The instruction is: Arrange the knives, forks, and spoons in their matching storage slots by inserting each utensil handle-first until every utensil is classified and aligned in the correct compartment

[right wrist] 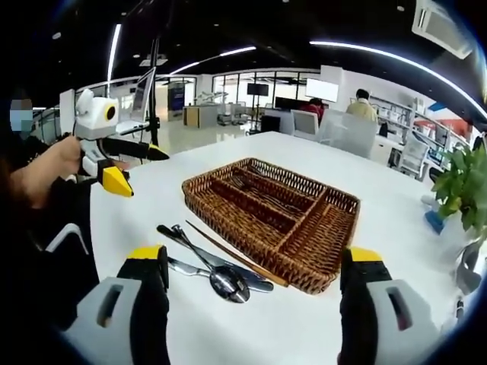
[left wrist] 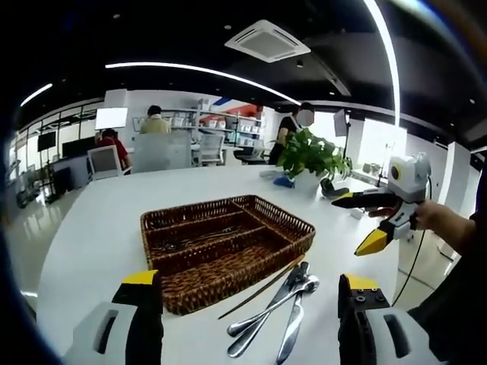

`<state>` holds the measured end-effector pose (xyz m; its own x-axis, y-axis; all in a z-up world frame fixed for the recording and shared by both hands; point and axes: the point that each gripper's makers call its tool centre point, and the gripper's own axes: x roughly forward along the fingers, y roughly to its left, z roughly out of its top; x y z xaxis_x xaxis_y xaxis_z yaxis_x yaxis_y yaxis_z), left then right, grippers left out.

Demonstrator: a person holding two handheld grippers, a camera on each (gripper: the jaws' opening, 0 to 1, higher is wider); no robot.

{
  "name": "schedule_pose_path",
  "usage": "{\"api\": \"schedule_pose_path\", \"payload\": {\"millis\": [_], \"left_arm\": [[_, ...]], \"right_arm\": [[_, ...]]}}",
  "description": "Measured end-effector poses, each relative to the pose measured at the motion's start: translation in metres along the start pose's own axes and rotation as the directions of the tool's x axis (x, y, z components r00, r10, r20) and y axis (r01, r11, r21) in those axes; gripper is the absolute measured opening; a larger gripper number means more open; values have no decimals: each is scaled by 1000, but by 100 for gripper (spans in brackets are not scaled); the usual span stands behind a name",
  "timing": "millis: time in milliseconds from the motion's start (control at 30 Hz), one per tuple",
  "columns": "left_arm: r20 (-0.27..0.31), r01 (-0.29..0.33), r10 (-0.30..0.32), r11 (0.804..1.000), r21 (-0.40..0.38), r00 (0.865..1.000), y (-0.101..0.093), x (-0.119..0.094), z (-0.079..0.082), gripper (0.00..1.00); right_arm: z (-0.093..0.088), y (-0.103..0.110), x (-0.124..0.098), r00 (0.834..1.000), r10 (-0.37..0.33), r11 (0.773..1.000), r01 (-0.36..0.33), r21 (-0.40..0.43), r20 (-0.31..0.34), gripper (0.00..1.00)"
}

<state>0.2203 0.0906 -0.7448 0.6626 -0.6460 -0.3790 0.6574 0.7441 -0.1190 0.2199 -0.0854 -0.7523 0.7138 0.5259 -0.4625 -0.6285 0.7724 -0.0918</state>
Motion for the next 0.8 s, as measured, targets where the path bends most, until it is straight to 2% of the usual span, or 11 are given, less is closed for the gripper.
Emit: {"api": "schedule_pose_path", "payload": {"millis": [267, 533, 800], "left_arm": [[-23, 20, -20, 1000, 3, 1000, -6, 4, -14, 100], [-53, 67, -65, 997, 29, 996, -15, 15, -29, 96], [-98, 116, -111, 992, 56, 989, -22, 28, -41, 87]], "right_arm": [[-12, 11, 9, 998, 40, 998, -42, -49, -47, 90], [-22, 18, 16, 994, 69, 993, -77, -93, -90, 85], [-35, 20, 23, 986, 87, 984, -107, -139, -142, 78]]}}
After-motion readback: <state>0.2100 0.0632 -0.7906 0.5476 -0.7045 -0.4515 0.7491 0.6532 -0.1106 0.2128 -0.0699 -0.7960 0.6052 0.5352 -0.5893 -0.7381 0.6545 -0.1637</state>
